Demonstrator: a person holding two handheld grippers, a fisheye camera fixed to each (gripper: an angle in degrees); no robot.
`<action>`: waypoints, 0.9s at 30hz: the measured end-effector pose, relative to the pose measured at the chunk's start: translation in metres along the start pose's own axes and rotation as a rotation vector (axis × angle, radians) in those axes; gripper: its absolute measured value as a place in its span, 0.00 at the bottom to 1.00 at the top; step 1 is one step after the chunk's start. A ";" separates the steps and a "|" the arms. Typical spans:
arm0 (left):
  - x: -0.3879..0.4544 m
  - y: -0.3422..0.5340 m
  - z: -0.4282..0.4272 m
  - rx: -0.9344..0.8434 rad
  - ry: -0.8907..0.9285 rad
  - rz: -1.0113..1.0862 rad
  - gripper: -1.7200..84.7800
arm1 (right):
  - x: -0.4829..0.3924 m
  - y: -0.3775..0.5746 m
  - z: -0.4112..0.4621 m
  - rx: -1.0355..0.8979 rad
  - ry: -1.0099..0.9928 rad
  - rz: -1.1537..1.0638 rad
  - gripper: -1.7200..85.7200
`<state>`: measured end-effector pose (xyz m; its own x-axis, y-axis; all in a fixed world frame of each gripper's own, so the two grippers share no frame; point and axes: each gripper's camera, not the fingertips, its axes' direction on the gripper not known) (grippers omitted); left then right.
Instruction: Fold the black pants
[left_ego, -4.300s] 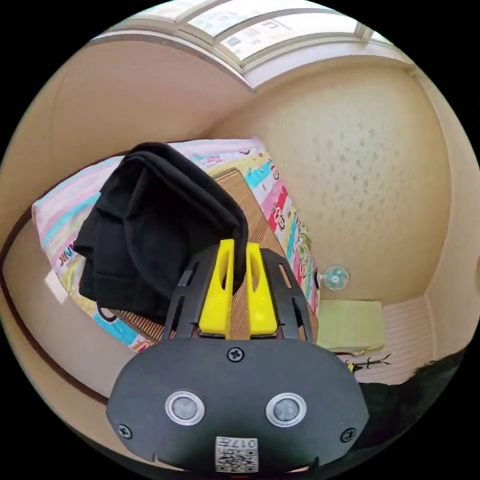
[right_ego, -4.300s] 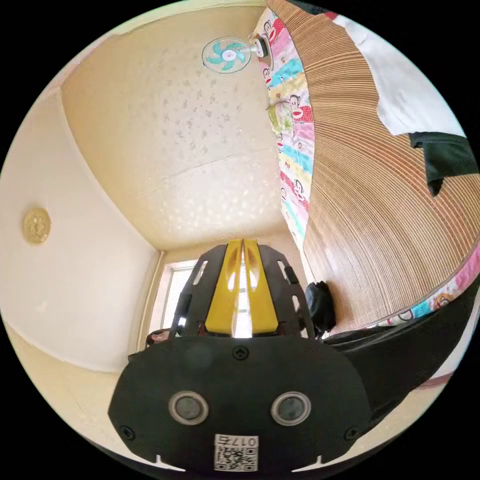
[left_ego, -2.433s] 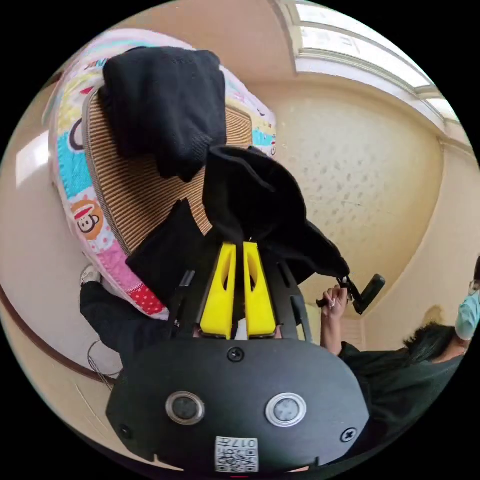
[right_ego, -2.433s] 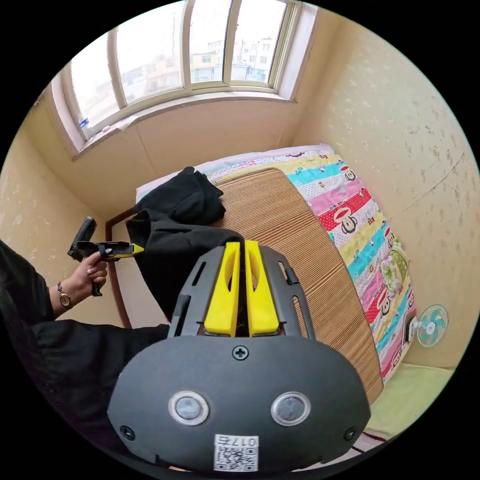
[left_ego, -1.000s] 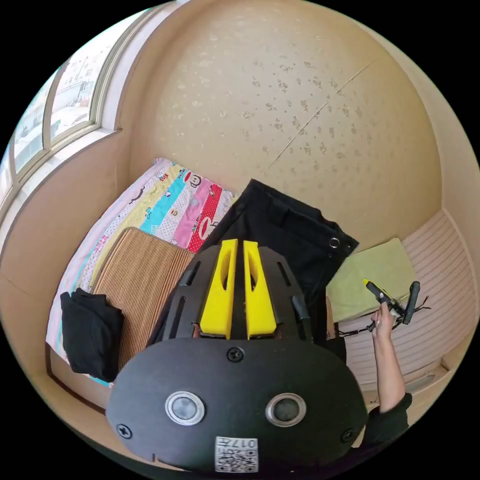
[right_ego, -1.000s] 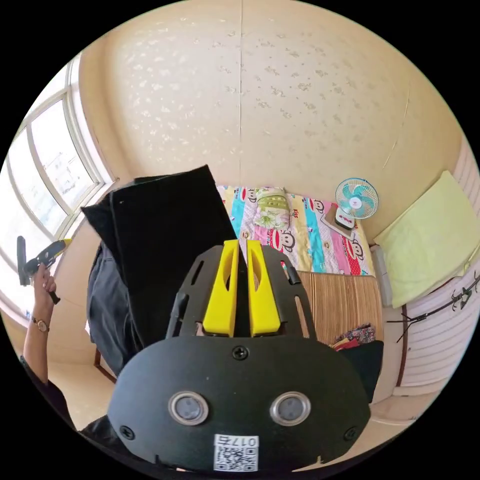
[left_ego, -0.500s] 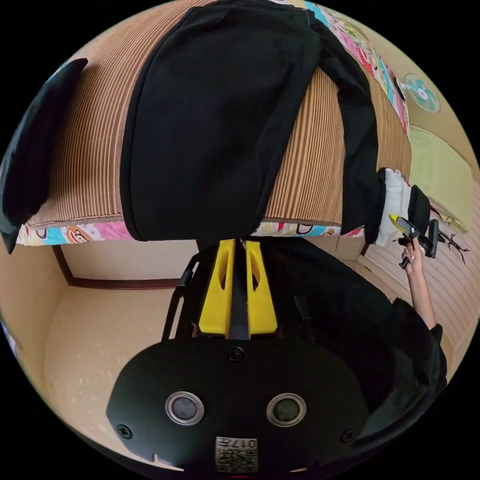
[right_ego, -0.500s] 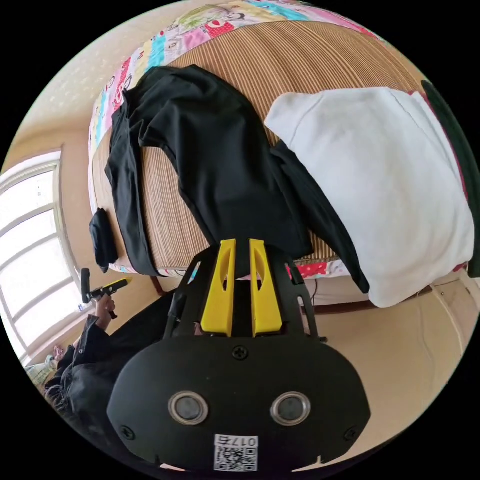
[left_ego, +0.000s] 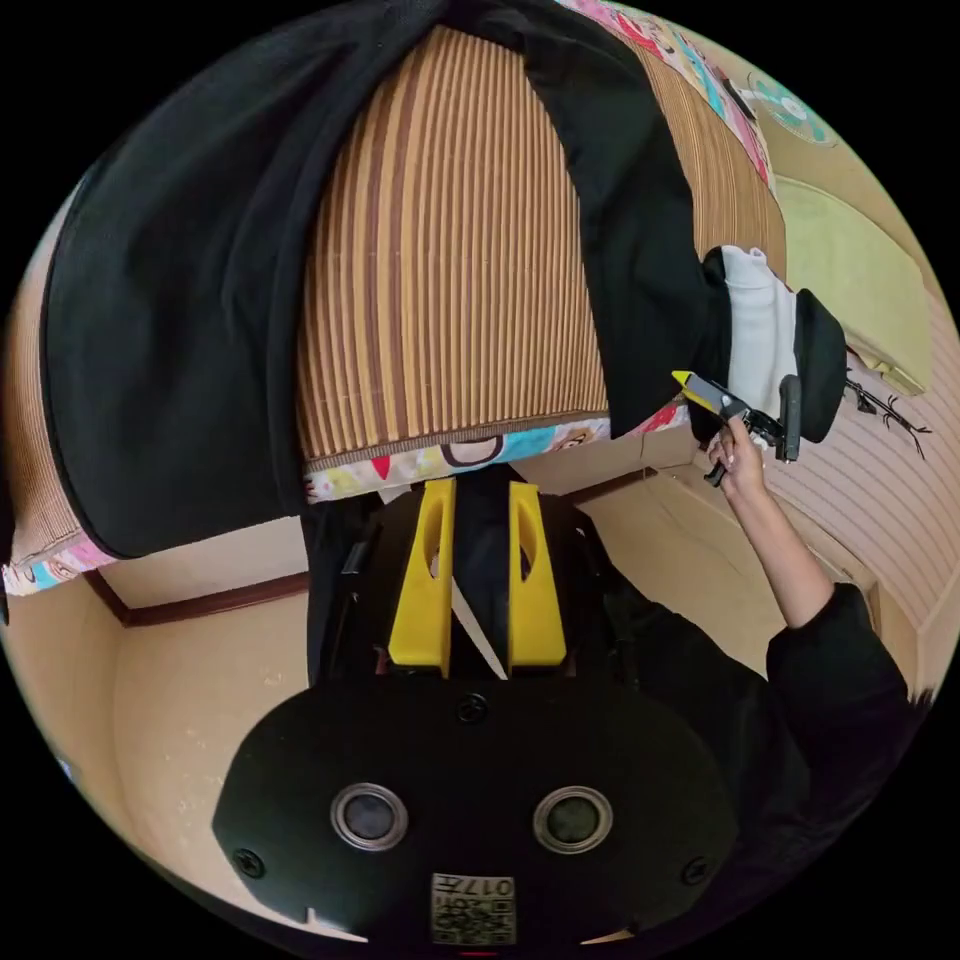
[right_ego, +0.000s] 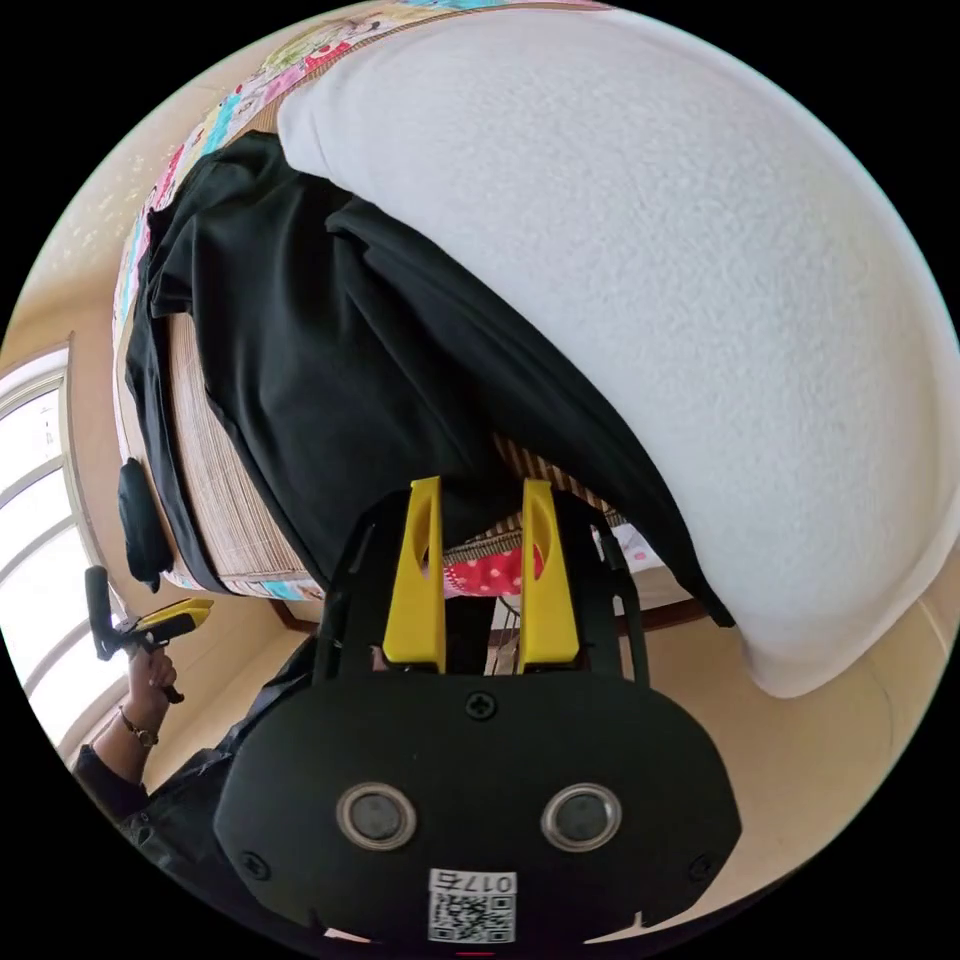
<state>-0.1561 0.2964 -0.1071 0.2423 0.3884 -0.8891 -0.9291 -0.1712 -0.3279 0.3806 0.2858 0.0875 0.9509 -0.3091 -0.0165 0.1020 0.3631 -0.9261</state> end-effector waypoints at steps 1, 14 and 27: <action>0.015 -0.010 0.001 -0.025 0.018 0.020 0.12 | 0.005 -0.004 -0.005 -0.026 -0.029 -0.002 0.11; 0.201 -0.029 -0.134 0.134 0.247 0.317 0.22 | -0.054 0.114 -0.184 0.176 -0.583 -0.476 0.07; 0.167 -0.009 -0.154 0.138 0.239 0.122 0.01 | -0.113 -0.135 -0.237 -0.095 -0.392 -0.758 0.21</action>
<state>-0.0642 0.2238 -0.3021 0.1702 0.1456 -0.9746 -0.9806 -0.0728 -0.1821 0.1898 0.0638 0.1250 0.6703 -0.1058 0.7345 0.7421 0.1004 -0.6627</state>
